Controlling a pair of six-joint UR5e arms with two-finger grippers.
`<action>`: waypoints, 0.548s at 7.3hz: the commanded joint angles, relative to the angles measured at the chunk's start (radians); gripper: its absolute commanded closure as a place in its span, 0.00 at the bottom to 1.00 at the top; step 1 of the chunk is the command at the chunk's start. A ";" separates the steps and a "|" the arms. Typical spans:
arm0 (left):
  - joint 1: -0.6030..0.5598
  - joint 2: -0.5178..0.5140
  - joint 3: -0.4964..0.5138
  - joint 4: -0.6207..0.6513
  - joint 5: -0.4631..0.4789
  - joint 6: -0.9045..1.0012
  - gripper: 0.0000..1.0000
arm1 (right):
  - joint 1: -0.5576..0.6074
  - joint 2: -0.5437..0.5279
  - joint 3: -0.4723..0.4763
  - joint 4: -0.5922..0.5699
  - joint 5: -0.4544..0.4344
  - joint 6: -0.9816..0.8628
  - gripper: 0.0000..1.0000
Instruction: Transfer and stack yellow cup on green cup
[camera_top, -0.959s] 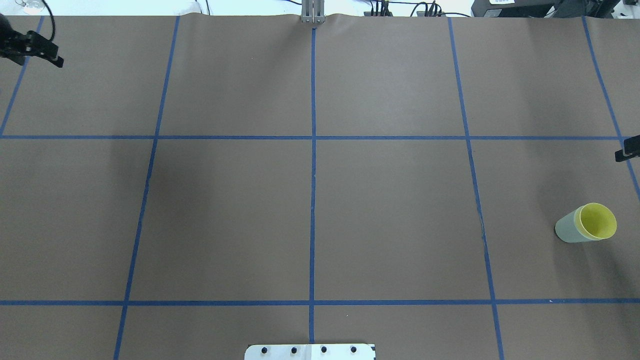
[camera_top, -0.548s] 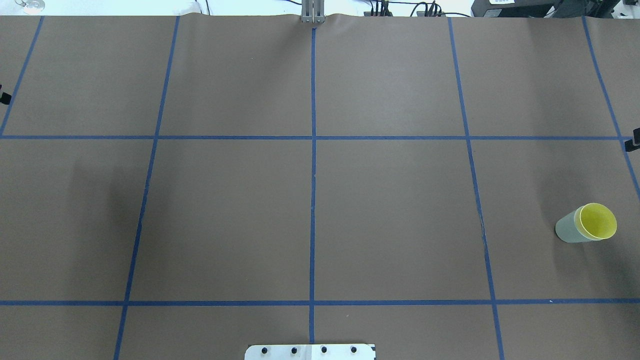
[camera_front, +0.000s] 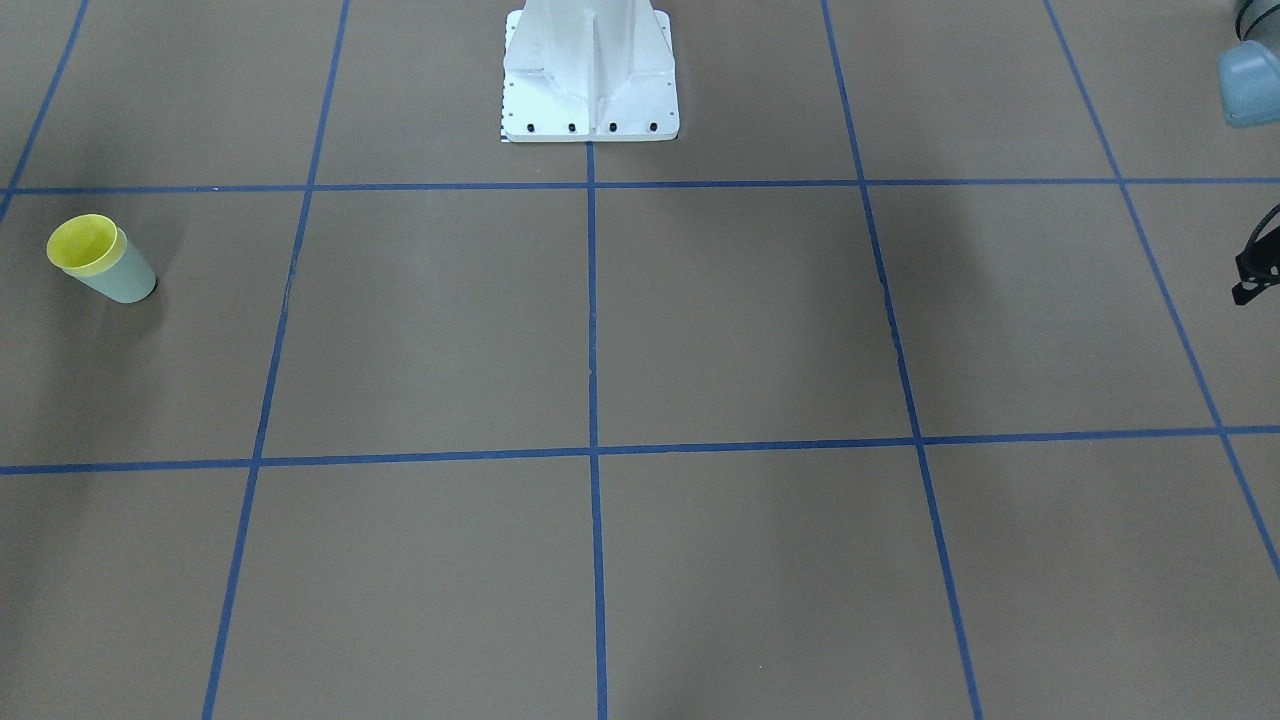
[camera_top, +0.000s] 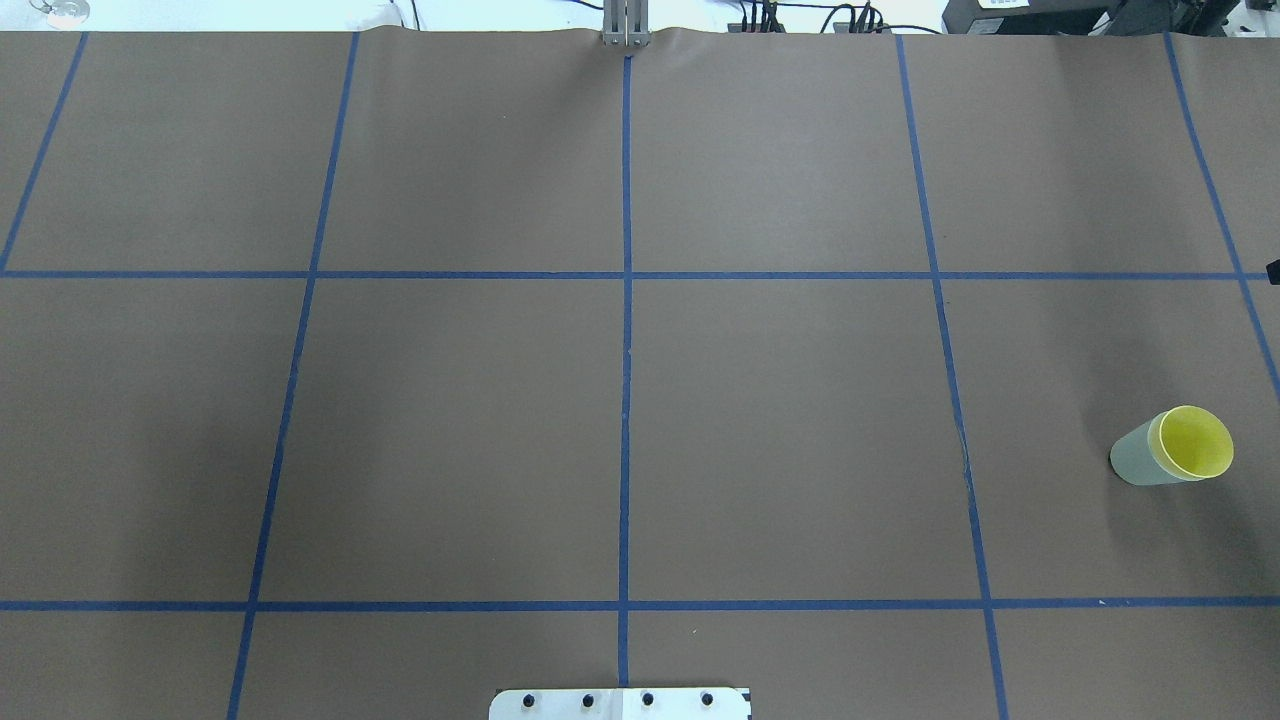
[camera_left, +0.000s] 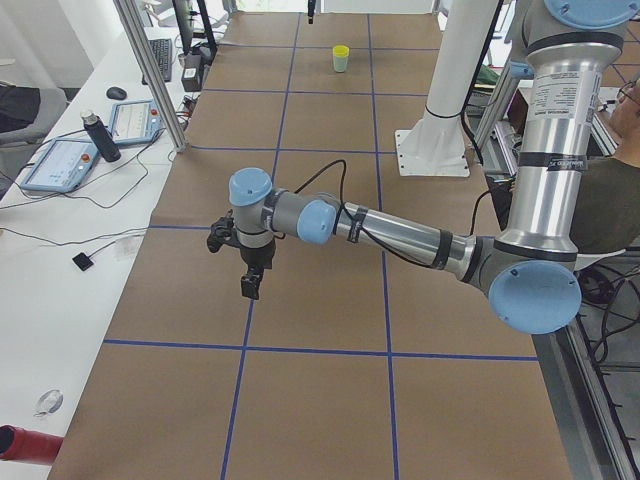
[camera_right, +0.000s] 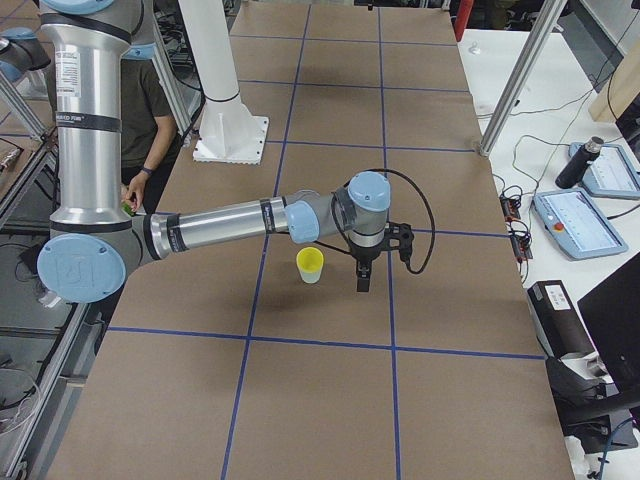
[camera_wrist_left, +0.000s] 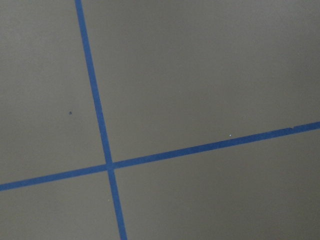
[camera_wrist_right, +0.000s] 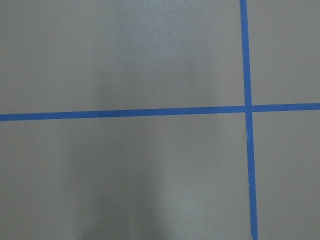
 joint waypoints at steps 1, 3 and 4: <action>-0.001 0.036 -0.027 0.052 0.000 0.033 0.00 | 0.001 0.001 -0.002 -0.008 -0.002 -0.008 0.00; -0.010 0.102 -0.018 0.047 -0.026 0.028 0.00 | 0.001 -0.002 -0.002 -0.008 0.000 -0.007 0.00; -0.022 0.114 0.000 0.044 -0.149 0.033 0.00 | 0.001 -0.004 -0.002 -0.009 0.000 -0.007 0.00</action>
